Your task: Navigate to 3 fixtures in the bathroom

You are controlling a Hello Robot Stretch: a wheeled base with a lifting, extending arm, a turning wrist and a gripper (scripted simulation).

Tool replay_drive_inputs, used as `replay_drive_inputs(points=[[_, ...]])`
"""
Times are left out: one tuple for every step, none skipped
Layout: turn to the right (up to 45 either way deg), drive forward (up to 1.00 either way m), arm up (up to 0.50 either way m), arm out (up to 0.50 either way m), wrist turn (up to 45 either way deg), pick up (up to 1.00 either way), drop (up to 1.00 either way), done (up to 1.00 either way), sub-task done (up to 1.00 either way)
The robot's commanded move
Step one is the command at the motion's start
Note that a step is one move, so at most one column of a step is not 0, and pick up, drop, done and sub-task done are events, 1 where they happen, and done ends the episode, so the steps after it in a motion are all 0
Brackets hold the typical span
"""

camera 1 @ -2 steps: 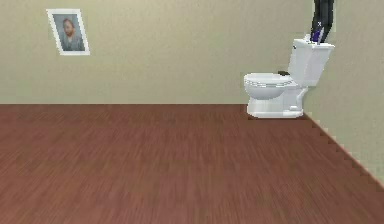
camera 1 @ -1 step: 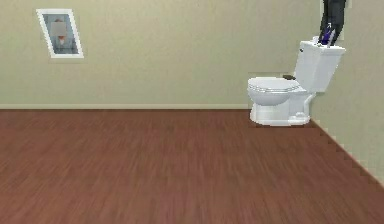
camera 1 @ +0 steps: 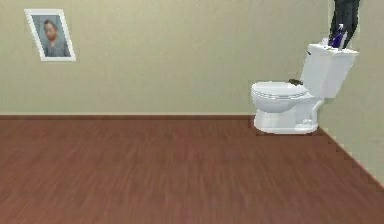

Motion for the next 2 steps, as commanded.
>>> replay_drive_inputs(points=[[6.0,0.0,0.0,0.0,0.0,0.0,0.0,0.0,0.0],[0.0,1.0,0.0,0.0,0.0,0.0,0.0,0.0,0.0]])
